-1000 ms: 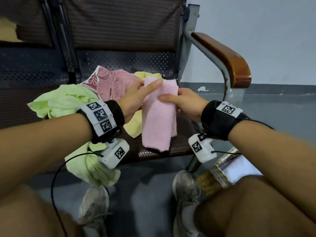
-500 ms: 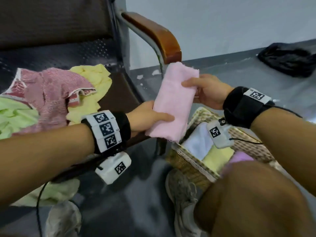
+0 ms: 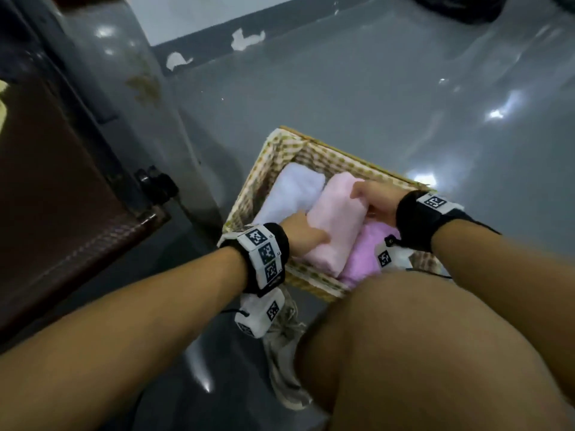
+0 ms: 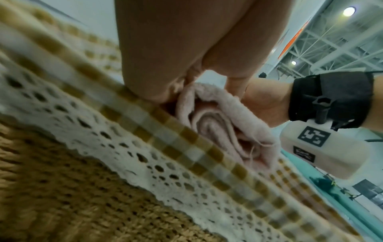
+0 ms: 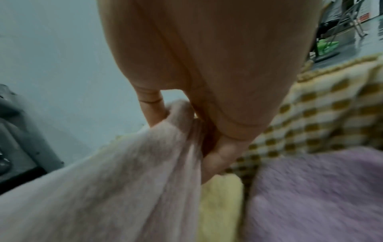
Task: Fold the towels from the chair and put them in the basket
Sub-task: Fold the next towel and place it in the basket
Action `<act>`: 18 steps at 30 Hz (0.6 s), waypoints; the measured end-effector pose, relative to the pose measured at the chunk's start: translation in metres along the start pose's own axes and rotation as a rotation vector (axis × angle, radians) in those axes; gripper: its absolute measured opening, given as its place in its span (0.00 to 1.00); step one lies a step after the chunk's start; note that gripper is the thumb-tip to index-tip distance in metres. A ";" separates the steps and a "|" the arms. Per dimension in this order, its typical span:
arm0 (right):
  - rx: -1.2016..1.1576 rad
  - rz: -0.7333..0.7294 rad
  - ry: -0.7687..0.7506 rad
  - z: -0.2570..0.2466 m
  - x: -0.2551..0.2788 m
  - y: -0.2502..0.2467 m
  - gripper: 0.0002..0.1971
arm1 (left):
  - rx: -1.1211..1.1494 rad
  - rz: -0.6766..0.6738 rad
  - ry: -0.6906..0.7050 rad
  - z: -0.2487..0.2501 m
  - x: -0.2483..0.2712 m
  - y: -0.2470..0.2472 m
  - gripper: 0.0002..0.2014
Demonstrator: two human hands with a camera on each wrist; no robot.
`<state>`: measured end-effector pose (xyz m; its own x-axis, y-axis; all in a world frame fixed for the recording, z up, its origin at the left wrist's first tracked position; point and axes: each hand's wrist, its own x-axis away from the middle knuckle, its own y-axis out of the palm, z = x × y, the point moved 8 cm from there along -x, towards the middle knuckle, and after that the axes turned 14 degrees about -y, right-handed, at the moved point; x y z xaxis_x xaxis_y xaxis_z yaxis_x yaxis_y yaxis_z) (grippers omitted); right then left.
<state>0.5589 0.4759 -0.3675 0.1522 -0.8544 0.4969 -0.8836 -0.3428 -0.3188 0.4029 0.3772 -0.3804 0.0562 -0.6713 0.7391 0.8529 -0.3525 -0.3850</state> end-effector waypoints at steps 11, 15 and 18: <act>0.669 -0.108 -0.226 -0.018 -0.013 0.002 0.20 | -0.269 0.104 -0.104 -0.009 -0.014 -0.004 0.24; 0.859 -0.217 -0.415 -0.080 0.011 0.033 0.18 | -0.209 0.134 0.007 0.005 0.018 -0.044 0.17; 0.821 -0.397 -0.454 -0.120 0.040 0.077 0.16 | -0.088 0.147 0.102 0.010 0.057 -0.087 0.10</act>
<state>0.4436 0.4624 -0.2757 0.6727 -0.6298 0.3884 -0.1822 -0.6497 -0.7380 0.3374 0.3763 -0.2995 0.1202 -0.7809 0.6130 0.7904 -0.2984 -0.5350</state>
